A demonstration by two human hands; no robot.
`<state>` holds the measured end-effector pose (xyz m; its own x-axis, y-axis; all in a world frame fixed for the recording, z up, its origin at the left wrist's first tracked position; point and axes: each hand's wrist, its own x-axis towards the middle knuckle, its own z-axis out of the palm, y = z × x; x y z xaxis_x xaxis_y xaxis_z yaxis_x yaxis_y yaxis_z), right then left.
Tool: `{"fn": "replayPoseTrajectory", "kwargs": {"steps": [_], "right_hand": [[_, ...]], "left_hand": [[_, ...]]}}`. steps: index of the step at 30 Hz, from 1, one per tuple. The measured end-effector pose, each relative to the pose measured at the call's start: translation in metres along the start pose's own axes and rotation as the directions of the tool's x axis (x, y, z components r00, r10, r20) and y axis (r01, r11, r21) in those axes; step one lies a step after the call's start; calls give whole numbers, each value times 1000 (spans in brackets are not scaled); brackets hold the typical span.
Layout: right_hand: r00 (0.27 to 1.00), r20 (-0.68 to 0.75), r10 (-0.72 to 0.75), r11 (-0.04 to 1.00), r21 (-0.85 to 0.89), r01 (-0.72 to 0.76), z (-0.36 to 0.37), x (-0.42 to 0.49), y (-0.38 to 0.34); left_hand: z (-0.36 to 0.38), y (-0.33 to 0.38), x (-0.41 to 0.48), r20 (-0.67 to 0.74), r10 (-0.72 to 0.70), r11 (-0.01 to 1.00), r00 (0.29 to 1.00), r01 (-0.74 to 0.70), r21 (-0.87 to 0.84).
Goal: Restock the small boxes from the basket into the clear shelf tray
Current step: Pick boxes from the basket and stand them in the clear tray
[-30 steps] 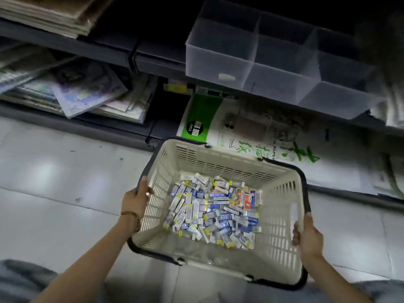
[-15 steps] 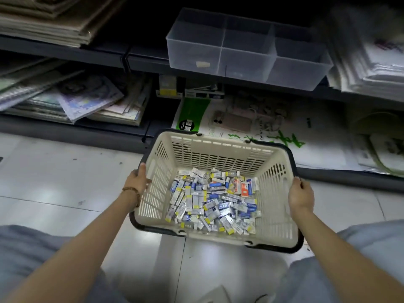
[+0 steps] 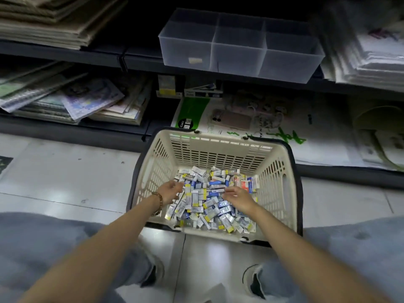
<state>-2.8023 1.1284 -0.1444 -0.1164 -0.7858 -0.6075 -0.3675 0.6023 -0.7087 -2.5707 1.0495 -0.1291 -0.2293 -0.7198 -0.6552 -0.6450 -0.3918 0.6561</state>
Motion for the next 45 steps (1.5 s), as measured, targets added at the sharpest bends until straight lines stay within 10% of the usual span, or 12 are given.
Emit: {"fn": "replayPoseTrajectory", "kwargs": {"steps": [9, 22, 31, 37, 45], "right_hand": [[958, 278, 65, 991, -133, -28, 56, 82, 21], [999, -2, -35, 791, -611, 27, 93, 109, 30], [988, 122, 90, 914, -405, -33, 83, 108, 22], [986, 130, 100, 896, -443, -33, 91, 105, 15], [975, 189, 113, 989, 72, -128, 47, 87, -15]], "left_hand": [[24, -38, 82, 95, -266, 952, 959, 276, -128], [38, -57, 113, 41, -73, 997, 996, 72, 25], [41, -70, 109, 104, -93, 994, 990, 86, 64], [47, -74, 104, 145, -204, 953, 968, 230, -196], [44, -30, 89, 38, -155, 984, 987, 158, -80]]}}
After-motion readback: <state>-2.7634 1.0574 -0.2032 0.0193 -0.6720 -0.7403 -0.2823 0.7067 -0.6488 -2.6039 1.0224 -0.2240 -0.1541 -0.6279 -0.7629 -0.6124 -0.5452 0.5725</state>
